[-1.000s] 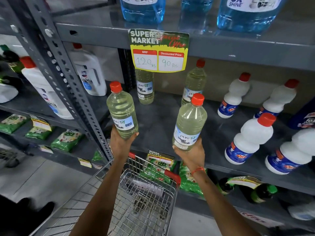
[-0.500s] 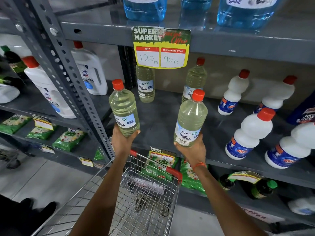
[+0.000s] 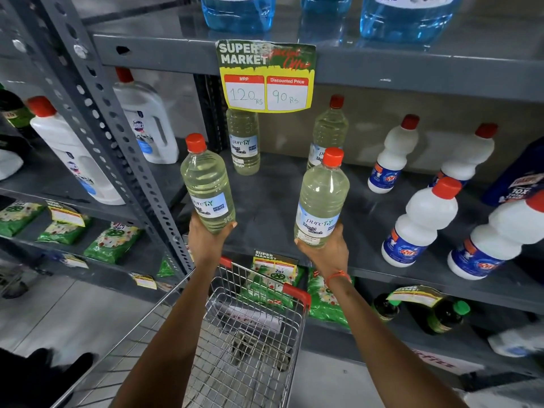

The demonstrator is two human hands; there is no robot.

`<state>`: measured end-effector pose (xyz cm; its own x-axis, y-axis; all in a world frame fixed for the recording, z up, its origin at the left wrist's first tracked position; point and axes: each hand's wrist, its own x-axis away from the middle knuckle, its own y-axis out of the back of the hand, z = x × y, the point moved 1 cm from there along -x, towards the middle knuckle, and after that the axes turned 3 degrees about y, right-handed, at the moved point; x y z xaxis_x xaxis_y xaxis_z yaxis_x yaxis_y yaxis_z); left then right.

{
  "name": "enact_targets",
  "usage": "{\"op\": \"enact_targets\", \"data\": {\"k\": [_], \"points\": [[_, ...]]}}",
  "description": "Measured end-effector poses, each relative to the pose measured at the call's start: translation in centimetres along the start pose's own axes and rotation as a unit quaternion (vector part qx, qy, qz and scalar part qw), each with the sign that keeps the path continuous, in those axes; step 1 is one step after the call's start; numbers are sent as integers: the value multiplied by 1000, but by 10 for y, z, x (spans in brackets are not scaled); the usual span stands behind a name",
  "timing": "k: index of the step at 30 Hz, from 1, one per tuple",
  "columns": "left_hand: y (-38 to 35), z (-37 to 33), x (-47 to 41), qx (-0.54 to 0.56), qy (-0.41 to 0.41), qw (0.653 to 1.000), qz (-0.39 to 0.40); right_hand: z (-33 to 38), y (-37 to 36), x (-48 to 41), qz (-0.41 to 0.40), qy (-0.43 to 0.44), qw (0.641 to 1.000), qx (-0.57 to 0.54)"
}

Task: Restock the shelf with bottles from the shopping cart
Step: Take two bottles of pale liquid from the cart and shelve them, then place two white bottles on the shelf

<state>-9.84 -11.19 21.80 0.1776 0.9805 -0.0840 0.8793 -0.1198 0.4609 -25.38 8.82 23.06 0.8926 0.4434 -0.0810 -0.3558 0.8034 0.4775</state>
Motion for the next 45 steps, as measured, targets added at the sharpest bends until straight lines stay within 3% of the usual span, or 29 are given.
{"op": "enact_targets", "data": {"k": [7,12,15,19,26,30,33,45], "points": [[0,-25,46,-33,1,999,8,-2,17,6,25,8,996,-82],[-21,-65,123,-28,-111,993,-15,-2,52,30,-61,112,986,-104],[-53,-96,189,24,-191,981,25,-12,97,41,-117,177,970,-117],[-116,-135,265,83,-246,962,84,-53,168,47,-141,198,968,-57],[-213,-152,292,108,-111,977,145,-139,254,27,-195,76,975,-74],[-224,-149,285,100,-36,983,151,-155,266,-12,-101,-29,992,-63],[-223,-146,280,94,-41,986,134,-156,261,-23,-63,-33,995,-64],[-217,-142,271,56,-60,987,137,-154,256,-23,-116,-45,986,-114]]}}
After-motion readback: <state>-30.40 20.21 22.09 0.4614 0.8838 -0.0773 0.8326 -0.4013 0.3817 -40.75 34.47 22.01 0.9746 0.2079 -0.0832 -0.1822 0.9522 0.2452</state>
